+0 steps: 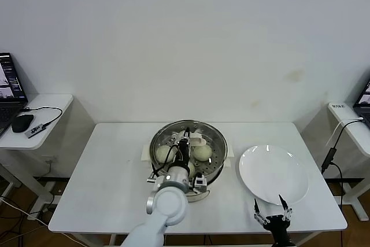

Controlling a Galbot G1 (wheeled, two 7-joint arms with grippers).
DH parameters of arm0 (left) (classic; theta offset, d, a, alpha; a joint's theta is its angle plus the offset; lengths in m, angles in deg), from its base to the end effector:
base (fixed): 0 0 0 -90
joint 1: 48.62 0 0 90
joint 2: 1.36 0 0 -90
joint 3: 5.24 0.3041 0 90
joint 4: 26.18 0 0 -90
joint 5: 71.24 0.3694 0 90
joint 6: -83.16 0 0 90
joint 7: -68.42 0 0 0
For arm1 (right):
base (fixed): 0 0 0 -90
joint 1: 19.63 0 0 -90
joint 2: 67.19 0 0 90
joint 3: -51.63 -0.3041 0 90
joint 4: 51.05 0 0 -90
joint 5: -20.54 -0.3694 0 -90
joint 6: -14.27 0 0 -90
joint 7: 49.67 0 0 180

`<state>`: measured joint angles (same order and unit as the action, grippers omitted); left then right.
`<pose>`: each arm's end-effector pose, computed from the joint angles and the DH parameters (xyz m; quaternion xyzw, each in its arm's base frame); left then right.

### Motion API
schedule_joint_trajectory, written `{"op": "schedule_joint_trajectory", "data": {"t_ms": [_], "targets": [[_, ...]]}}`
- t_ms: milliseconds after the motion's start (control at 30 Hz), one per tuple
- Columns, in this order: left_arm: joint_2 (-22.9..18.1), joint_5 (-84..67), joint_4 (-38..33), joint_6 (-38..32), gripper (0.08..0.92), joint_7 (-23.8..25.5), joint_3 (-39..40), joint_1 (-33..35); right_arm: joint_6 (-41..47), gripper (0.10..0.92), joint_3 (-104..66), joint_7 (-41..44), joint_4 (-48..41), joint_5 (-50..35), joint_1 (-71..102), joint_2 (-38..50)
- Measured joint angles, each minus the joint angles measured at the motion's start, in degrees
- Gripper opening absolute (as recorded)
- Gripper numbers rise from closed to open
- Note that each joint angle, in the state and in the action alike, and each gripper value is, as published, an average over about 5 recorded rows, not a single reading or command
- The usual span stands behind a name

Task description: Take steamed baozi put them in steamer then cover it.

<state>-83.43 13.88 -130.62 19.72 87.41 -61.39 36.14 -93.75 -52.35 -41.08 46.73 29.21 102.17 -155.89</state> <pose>0.3175 -0.1681 -0.2093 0.0822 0.7148 0.6939 0.0296 0.1690 -0.0942 -0.4013 -0.0001 -0.9886 0.1335 0.0695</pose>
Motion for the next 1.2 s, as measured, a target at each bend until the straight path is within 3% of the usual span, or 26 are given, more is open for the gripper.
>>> {"op": "schedule_joint_trajectory", "data": {"t_ms": [767,1200], "targets": [[-1.85,1.31,1.76,-0.54,0.159,-0.49,-1.35,0.33,-0.36,0.823,0.80,0.19,-0.44,0.33,0.21,0.14],[-0.69,1.38,-2.02,-1.60,0.515,-1.84,-1.43,3.45,-0.32,0.823,1.18,0.19,-0.49,0.38,0.28,0.40]]}}
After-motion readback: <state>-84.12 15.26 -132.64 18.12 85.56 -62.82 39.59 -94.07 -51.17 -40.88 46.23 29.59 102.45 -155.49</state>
